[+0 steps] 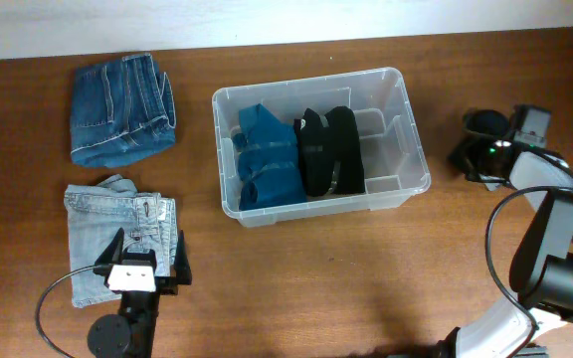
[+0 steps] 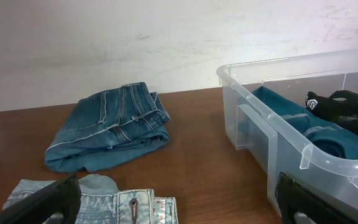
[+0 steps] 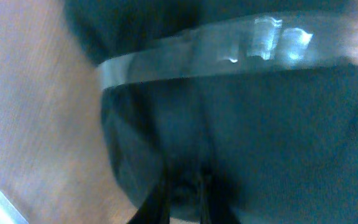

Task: Pack container
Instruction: 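Move the right gripper to the second black folded garment and grasp it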

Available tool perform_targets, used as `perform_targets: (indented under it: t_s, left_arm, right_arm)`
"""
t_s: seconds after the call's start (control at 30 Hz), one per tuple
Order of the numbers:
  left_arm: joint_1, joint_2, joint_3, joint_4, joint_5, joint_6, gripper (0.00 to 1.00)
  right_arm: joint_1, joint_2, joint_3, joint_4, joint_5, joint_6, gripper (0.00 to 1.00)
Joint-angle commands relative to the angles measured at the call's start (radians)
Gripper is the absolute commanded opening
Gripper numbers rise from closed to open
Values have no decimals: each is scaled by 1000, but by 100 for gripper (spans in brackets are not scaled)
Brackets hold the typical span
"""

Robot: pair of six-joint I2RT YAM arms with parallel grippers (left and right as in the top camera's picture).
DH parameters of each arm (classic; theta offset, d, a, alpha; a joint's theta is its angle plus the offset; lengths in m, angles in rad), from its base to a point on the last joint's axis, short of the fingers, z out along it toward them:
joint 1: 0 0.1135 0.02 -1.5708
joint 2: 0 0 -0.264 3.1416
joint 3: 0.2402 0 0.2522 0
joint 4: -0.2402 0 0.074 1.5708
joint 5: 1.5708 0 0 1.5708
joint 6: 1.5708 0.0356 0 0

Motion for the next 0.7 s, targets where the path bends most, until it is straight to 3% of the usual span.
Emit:
perform_targets:
  t_s: [0.0,0.2,0.23,0.3,0.33,0.47,0.67]
  left_arm:
    - [3,-5,-6,-1,11,12,99]
    - [3,-5,-5,-1,11,12,99]
    - [3,-5,-5,-1,11,12,99]
    - [3,-5,-5,-1,11,12,99]
    - [3,-5,-5,-1,11,12,99]
    - [3,-5,-5,-1,11,12,99]
    - [3,-5,-5,-1,11,12,99]
  right_arm:
    - [-25,16,94,-94,-27,-108,27]
    - [-135,16,337,-399,-27,-237,55]
    - [-151,16,366,-433,-27,-249,64]
    - [-183,16,407,-487,-35,-271,96]
    - [-202,16,418,-508,-52,-323,100]
    - [-264,19,385,-543,-124,-416,99]
    - [-262,20,224,-358,-259,-470,99]
